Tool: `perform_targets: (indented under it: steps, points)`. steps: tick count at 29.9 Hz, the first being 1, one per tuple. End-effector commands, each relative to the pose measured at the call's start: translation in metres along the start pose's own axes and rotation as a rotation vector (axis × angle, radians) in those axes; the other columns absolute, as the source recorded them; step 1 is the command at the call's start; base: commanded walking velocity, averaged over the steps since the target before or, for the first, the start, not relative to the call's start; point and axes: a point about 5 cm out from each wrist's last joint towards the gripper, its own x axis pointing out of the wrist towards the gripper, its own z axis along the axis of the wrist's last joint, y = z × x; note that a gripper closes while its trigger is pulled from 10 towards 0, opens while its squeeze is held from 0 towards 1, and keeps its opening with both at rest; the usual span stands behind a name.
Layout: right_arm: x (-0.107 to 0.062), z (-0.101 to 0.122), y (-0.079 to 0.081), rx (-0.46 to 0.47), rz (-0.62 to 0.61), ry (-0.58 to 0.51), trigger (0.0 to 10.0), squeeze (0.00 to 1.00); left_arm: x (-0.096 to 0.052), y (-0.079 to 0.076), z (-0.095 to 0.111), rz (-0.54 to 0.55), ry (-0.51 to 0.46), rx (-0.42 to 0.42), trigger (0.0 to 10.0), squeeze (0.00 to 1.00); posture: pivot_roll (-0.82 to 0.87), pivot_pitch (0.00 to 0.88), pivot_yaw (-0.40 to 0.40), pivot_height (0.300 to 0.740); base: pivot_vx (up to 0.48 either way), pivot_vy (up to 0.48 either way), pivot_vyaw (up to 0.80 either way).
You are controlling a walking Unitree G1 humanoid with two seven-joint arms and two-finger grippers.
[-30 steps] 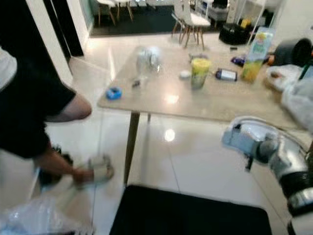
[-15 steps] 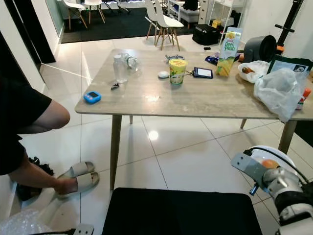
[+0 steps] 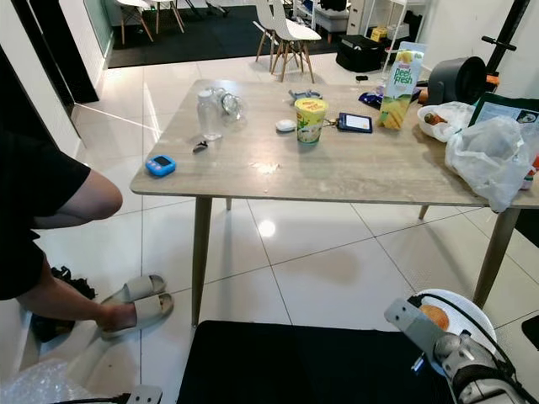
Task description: Restocking fridge
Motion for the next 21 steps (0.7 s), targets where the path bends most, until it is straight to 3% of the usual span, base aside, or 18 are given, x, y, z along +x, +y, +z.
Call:
perform_targets:
  steps: [1, 2, 5, 6, 8, 13, 15, 21]
  points:
    - [0.004, -0.007, 0.017, 0.043, 0.020, 0.012, 10.0, 0.00, -0.001, 0.001, -0.003, 0.002, 0.006, 0.009, 10.0, 0.00, 0.08, 0.000, -0.005, 0.740, 0.000, 0.000, 0.00]
    - [0.004, -0.007, 0.017, 0.043, 0.020, 0.012, 10.0, 0.00, -0.001, 0.001, -0.003, 0.002, 0.006, 0.009, 10.0, 0.00, 0.08, 0.000, -0.005, 0.740, 0.000, 0.000, 0.00]
    - [0.012, -0.019, 0.059, 0.202, 0.080, 0.033, 10.0, 0.00, -0.001, 0.001, -0.003, 0.003, 0.006, 0.014, 10.0, 0.00, 0.08, 0.000, -0.004, 0.740, 0.000, 0.000, 0.00]
    - [0.012, -0.019, 0.059, 0.202, 0.080, 0.033, 10.0, 0.00, -0.001, 0.001, -0.003, 0.003, 0.006, 0.014, 10.0, 0.00, 0.08, 0.000, -0.004, 0.740, 0.000, 0.000, 0.00]
    - [0.013, -0.026, 0.075, 0.242, 0.099, 0.053, 10.0, 0.00, -0.001, 0.001, -0.004, 0.004, 0.006, 0.015, 10.0, 0.00, 0.08, 0.000, -0.007, 0.740, 0.000, 0.000, 0.00]
    - [0.013, -0.030, 0.087, 0.269, 0.105, 0.064, 10.0, 0.00, -0.001, 0.001, -0.004, 0.005, 0.006, 0.018, 10.0, 0.00, 0.09, 0.000, -0.007, 0.740, 0.000, 0.000, 0.00]
    - [0.014, -0.033, 0.099, 0.292, 0.087, 0.065, 10.0, 0.00, 0.000, 0.000, -0.003, 0.007, 0.004, 0.023, 10.0, 0.00, 0.09, 0.000, -0.009, 0.740, 0.000, 0.000, 0.00]
    - [0.015, -0.027, 0.101, 0.339, 0.024, 0.015, 10.0, 0.00, 0.000, 0.000, -0.001, 0.010, 0.001, 0.025, 10.0, 0.00, 0.09, 0.000, -0.011, 0.740, 0.000, 0.000, 0.00]
